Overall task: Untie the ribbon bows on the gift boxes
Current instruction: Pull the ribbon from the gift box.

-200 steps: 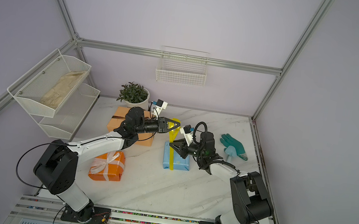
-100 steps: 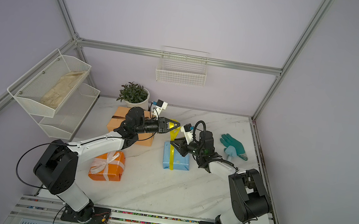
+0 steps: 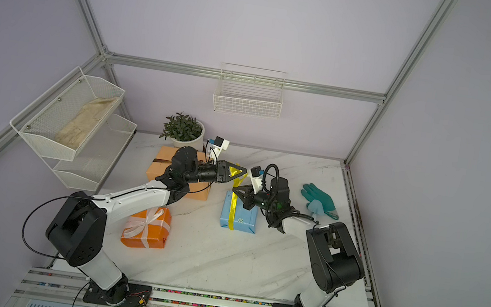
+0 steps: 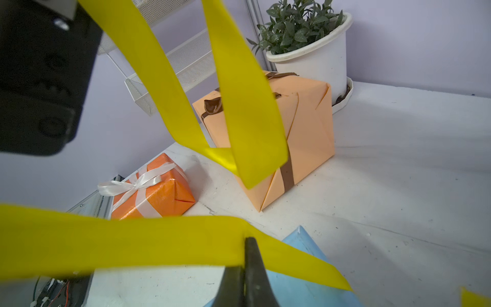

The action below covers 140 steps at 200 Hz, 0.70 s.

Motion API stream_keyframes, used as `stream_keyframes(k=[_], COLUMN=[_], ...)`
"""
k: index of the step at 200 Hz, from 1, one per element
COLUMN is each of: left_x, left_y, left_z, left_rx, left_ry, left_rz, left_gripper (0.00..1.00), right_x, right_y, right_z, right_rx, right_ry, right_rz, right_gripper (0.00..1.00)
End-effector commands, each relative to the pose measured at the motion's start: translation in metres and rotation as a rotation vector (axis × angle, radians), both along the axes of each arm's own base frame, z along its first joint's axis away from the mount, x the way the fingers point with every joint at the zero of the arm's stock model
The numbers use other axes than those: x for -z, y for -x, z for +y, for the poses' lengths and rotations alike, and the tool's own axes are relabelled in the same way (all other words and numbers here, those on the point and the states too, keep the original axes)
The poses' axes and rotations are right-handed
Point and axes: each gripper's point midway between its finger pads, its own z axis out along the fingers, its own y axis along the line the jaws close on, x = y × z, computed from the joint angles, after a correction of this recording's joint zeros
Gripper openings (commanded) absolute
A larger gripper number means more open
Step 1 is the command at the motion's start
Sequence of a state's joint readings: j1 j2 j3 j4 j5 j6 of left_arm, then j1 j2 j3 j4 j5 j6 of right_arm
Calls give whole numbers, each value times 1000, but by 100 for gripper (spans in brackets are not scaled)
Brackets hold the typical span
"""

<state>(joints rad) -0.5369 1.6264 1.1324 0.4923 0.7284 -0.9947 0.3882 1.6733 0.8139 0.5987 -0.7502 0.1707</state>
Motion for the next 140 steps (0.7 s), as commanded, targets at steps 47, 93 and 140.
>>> stream_keyframes(k=[47,93,140], left_x=[23,71,84], left_y=[-60,-92,-85], left_z=[1,17,70], left_rx=[-81,-179,-326], left_ry=[-160,-321,-409], left_rz=[-35,60,92], left_gripper=[41,100,100], right_x=[-40,-32,-68], right_y=[37,26,11], right_z=[-8,-13,-10], right_rx=[-28,57,73], right_ry=[-100,-113,-132], right_rz=[-3,65,38], right_gripper=[0,0,0])
